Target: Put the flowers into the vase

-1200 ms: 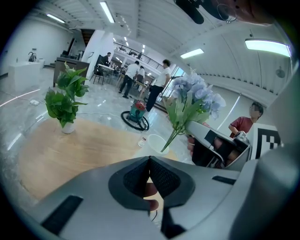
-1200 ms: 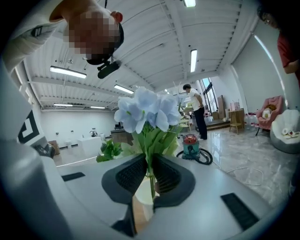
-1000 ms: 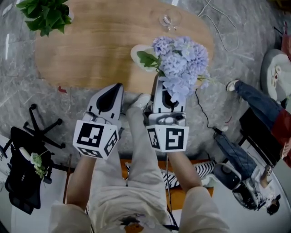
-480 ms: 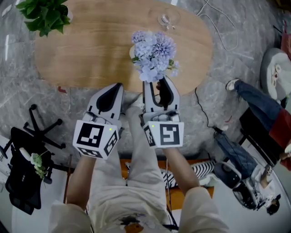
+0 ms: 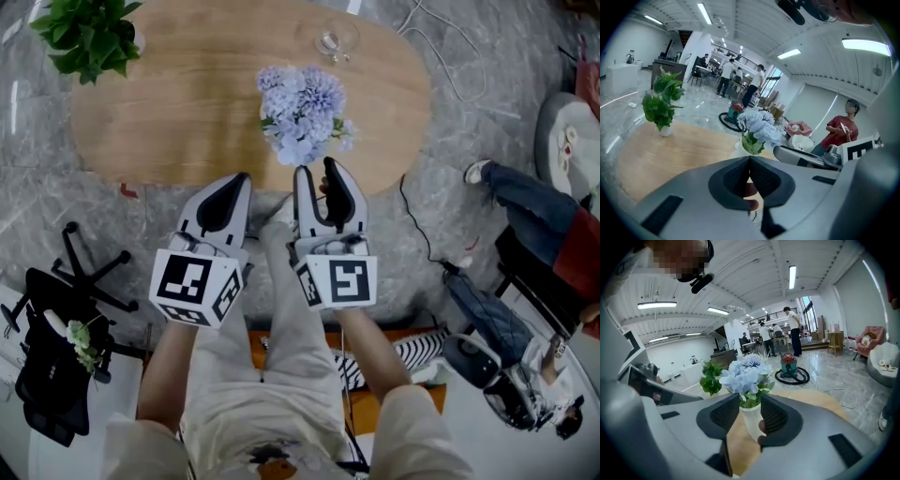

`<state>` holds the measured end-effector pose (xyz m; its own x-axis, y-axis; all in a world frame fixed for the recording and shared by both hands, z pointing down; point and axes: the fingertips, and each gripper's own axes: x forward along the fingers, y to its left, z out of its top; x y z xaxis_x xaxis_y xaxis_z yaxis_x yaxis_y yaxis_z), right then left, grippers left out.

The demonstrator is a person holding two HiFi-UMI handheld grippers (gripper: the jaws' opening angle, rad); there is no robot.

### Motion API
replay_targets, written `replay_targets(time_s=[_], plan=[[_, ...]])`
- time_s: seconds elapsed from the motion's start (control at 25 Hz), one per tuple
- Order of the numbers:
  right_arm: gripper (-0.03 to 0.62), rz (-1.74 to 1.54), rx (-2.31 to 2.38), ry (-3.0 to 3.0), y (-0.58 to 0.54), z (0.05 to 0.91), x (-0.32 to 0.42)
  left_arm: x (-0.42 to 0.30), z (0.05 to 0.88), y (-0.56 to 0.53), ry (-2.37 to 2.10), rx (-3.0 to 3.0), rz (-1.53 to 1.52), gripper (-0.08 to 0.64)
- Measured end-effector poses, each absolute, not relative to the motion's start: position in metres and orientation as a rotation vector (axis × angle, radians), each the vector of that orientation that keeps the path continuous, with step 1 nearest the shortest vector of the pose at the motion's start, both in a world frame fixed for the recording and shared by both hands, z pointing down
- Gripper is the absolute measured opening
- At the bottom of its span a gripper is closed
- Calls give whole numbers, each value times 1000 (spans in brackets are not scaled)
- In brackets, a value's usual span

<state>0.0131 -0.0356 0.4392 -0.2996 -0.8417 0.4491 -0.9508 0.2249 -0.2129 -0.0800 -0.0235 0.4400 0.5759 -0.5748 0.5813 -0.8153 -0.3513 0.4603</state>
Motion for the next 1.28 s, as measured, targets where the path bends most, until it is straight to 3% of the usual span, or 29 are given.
replay_targets(time_s=[0.68, 1.28], plan=[[124, 703, 1694, -2319, -22, 399, 35, -50, 410, -12, -1122, 2106, 420, 6], [124, 799, 1633, -2355, -11, 312, 32, -41, 307, -10, -1169, 2155, 415, 6]])
